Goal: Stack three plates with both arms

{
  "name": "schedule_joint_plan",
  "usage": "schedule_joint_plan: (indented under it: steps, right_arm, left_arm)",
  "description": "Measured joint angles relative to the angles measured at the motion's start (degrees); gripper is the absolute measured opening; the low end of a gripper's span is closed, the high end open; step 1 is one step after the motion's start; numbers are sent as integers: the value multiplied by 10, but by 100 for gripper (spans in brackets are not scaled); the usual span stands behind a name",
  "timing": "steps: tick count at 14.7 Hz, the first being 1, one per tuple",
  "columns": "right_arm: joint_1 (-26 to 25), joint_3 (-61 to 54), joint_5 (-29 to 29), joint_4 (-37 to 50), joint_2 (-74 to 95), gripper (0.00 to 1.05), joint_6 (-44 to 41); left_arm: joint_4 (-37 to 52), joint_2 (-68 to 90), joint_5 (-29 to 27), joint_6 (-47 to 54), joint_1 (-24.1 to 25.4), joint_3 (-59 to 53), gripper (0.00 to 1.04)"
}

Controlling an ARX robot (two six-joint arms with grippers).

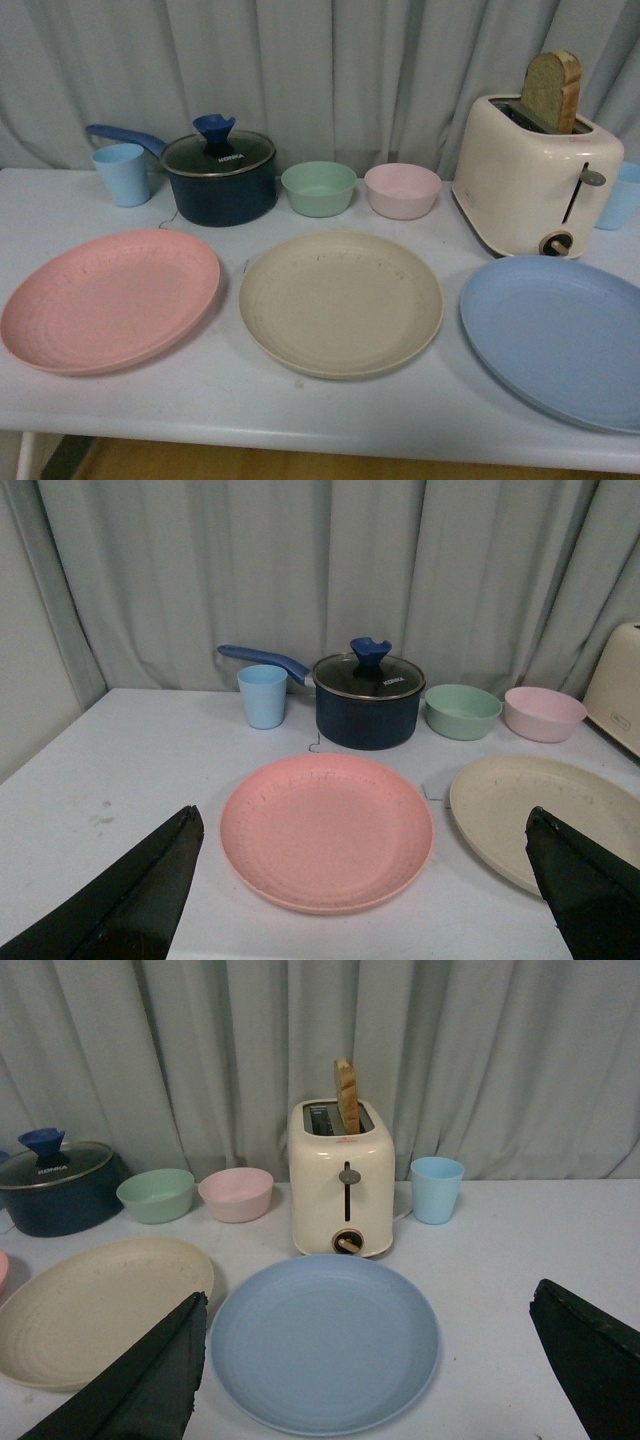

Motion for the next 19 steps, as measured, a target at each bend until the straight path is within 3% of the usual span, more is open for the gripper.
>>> schedule_joint_plan:
  steps: [19]
  right_arm:
    - [0, 0, 0, 0, 0, 98, 0]
  left_arm:
    - [0, 0, 0, 0, 0, 0, 98]
